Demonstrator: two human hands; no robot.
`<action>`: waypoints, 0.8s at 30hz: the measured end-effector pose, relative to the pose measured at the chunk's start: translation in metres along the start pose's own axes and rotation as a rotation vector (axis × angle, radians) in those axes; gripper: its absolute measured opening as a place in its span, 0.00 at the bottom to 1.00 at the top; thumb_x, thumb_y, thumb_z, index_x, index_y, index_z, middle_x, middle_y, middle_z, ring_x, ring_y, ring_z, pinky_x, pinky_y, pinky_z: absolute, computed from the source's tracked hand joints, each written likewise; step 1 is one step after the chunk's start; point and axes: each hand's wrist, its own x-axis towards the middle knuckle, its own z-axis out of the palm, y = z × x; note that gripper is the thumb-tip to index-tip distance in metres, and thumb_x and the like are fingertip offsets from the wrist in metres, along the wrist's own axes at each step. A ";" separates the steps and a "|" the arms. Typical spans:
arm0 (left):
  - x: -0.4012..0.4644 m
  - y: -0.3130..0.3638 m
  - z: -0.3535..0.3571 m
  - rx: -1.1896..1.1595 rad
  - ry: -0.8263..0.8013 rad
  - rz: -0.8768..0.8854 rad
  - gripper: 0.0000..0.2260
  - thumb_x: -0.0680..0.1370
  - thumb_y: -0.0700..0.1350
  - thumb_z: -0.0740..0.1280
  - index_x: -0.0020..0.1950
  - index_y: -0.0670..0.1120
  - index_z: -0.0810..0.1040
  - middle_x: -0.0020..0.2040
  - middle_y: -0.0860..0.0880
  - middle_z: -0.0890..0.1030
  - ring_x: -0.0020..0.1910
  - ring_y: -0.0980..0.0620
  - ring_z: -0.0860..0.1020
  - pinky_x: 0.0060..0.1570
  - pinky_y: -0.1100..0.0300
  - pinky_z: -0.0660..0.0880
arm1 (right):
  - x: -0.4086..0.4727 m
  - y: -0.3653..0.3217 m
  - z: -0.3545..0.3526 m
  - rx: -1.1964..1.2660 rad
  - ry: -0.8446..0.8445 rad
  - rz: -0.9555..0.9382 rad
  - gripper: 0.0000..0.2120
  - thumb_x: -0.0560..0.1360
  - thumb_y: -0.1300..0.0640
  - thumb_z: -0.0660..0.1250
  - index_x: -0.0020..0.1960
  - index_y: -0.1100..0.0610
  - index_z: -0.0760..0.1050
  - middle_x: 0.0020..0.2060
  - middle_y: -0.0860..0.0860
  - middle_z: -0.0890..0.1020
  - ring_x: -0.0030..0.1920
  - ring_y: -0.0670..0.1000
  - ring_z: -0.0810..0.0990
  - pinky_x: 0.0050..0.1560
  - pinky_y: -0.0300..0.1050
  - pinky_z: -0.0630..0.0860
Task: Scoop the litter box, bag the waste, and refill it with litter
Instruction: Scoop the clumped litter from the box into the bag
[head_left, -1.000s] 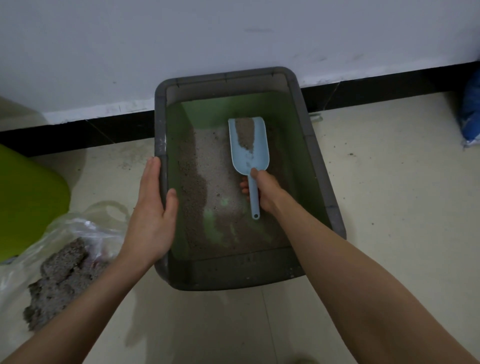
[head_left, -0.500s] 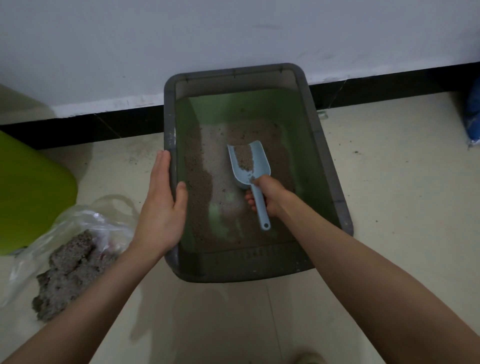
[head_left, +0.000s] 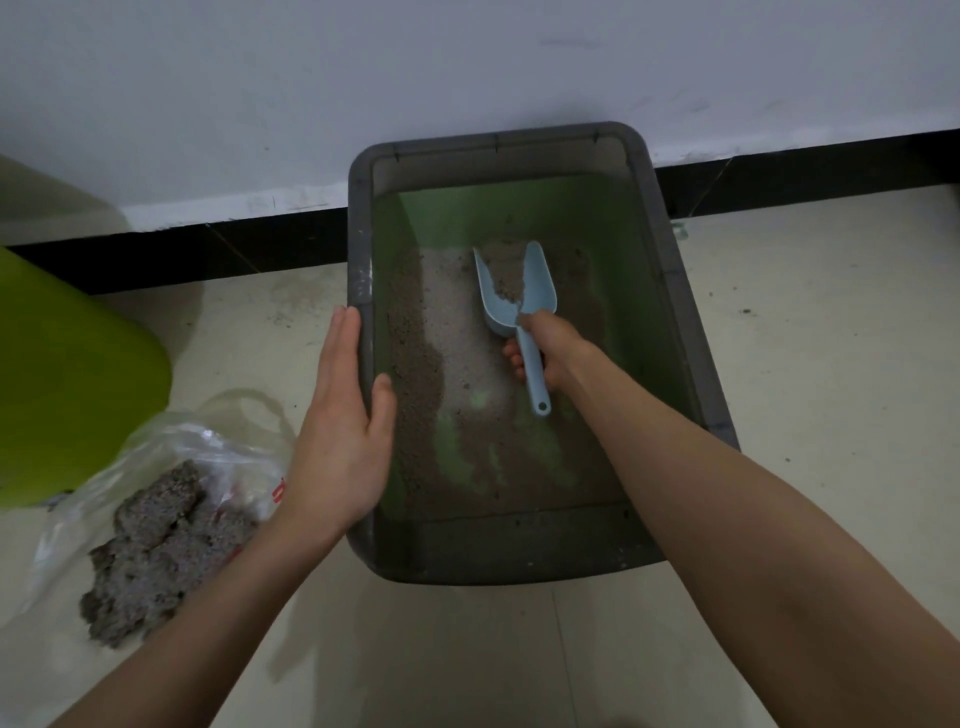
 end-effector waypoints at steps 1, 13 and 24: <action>0.000 0.000 0.000 0.002 -0.001 0.001 0.26 0.81 0.46 0.54 0.77 0.52 0.47 0.77 0.55 0.50 0.75 0.57 0.52 0.73 0.56 0.53 | 0.002 0.001 0.000 0.002 0.003 0.003 0.12 0.81 0.57 0.52 0.48 0.63 0.69 0.32 0.55 0.73 0.30 0.50 0.69 0.30 0.42 0.67; 0.000 0.000 0.000 0.018 0.000 -0.004 0.26 0.81 0.45 0.54 0.77 0.52 0.47 0.77 0.56 0.49 0.71 0.65 0.49 0.69 0.66 0.49 | 0.011 0.016 -0.002 0.072 -0.021 -0.116 0.09 0.81 0.56 0.54 0.55 0.60 0.68 0.36 0.54 0.76 0.34 0.49 0.74 0.36 0.41 0.72; -0.001 0.000 -0.001 0.011 -0.002 -0.021 0.26 0.81 0.45 0.55 0.77 0.52 0.47 0.77 0.56 0.49 0.74 0.60 0.50 0.70 0.64 0.50 | -0.005 0.024 -0.008 -0.083 -0.017 -0.062 0.12 0.80 0.58 0.55 0.44 0.63 0.72 0.33 0.55 0.75 0.31 0.50 0.73 0.32 0.42 0.70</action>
